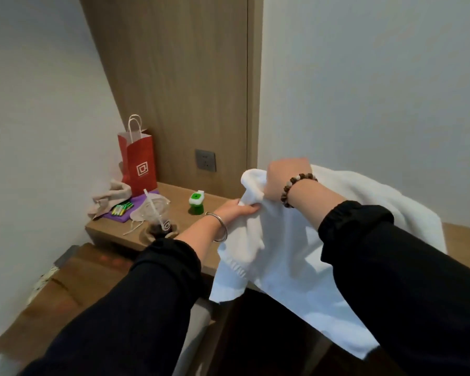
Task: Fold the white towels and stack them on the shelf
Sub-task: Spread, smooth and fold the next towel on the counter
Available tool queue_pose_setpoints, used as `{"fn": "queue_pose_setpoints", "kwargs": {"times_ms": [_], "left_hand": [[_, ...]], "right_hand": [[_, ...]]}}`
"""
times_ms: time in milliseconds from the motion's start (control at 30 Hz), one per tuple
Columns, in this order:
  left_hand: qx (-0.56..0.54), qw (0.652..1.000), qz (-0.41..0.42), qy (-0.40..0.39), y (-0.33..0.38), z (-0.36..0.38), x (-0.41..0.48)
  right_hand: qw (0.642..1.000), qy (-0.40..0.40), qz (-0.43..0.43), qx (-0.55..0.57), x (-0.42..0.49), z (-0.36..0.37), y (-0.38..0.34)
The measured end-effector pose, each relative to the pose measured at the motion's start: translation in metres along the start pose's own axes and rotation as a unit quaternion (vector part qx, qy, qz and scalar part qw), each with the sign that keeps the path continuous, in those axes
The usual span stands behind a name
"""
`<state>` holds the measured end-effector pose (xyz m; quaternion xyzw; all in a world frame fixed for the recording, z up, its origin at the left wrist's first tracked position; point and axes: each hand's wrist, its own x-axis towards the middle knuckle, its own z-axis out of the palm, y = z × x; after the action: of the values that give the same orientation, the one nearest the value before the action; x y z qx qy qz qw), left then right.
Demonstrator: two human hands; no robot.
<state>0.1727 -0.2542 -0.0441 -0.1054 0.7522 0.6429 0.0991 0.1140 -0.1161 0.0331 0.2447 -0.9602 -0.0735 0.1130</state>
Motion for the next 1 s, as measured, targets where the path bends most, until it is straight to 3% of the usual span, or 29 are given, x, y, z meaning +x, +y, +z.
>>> {"fn": "queue_pose_setpoints", "kwargs": {"times_ms": [133, 333, 467, 600, 733, 867, 1000], "left_hand": [[0.252, 0.961, 0.068, 0.087, -0.021, 0.022, 0.097], [0.330, 0.944, 0.011, 0.019, -0.066, 0.048, 0.200], [0.429, 0.900, -0.033, -0.066, -0.091, 0.084, 0.235], [0.464, 0.869, -0.102, -0.136, -0.115, 0.113, 0.250], [0.508, 0.833, -0.153, -0.157, -0.126, 0.126, 0.267], [0.493, 0.838, -0.180, -0.149, -0.127, 0.132, 0.277], [0.497, 0.839, -0.200, -0.093, -0.131, 0.161, 0.276]], "right_hand": [[0.999, -0.030, 0.021, -0.035, 0.045, 0.079, 0.039], [0.980, -0.171, 0.099, 0.024, 0.062, 0.190, 0.101], [0.950, -0.271, 0.127, 0.088, 0.052, 0.244, 0.121], [0.911, -0.358, 0.128, 0.162, 0.044, 0.286, 0.133], [0.892, -0.398, 0.103, 0.187, 0.041, 0.320, 0.150], [0.900, -0.392, 0.044, 0.187, 0.048, 0.342, 0.176], [0.904, -0.381, -0.024, 0.191, 0.065, 0.353, 0.203]]}}
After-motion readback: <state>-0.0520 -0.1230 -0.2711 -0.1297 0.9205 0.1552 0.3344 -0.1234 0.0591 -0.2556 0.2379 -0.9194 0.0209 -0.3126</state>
